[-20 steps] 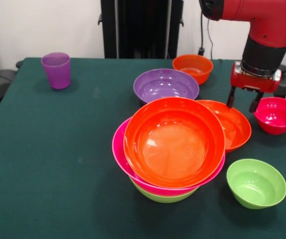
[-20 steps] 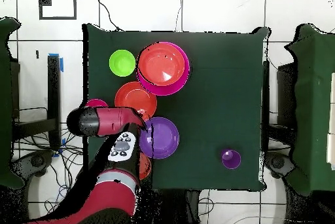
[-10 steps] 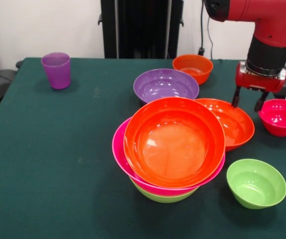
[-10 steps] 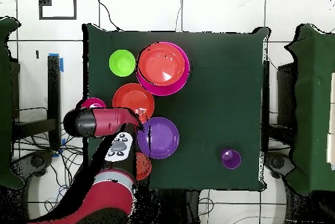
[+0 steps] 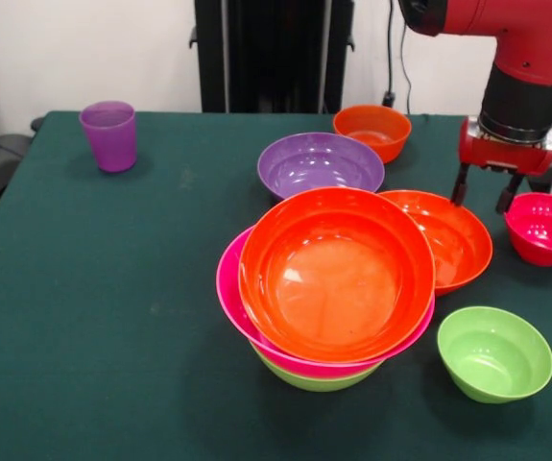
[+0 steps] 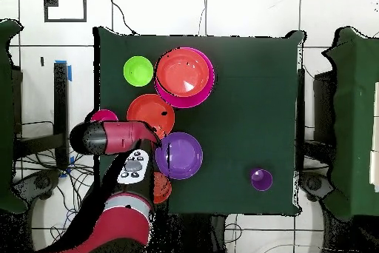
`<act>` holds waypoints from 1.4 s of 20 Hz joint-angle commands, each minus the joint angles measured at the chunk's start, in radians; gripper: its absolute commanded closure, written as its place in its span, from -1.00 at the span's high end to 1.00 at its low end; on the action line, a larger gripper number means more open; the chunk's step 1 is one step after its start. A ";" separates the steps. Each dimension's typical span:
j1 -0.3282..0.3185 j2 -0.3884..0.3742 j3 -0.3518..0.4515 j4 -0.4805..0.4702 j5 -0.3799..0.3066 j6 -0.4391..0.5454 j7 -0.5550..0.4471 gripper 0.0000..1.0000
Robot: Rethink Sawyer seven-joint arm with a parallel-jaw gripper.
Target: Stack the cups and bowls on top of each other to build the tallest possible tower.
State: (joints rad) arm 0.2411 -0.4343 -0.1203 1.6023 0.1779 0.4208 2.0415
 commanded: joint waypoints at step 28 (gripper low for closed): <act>0.003 0.058 0.097 -0.065 0.022 -0.007 0.146 1.00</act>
State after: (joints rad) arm 0.2330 -0.4513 -0.1147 1.5950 0.1779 0.4847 2.0415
